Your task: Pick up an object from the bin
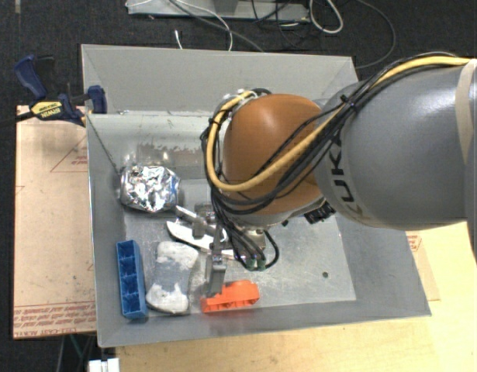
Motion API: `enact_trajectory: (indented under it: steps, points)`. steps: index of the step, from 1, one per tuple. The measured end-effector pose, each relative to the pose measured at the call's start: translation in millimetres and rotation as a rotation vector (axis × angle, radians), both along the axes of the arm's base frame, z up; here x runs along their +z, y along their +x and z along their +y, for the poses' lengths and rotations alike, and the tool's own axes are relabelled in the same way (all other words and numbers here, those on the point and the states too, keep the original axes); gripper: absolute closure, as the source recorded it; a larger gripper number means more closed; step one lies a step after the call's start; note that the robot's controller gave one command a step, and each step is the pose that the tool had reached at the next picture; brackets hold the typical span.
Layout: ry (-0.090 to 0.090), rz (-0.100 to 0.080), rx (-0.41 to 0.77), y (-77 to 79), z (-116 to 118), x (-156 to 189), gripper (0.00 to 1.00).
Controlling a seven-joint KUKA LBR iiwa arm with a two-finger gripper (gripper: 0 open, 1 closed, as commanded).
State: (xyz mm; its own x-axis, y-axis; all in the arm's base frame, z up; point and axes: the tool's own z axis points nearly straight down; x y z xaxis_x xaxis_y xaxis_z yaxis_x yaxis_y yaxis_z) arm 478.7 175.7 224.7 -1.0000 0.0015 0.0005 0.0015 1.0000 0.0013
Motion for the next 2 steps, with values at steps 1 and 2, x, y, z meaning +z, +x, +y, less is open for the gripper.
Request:
enact_trajectory:
  steps: [1,2]
  points:
    - [0.0,0.0,0.0,0.0,0.0,0.0,0.0]
    - [0.001,-0.002,0.139,19.0,-8.4,-18.1,0.0]
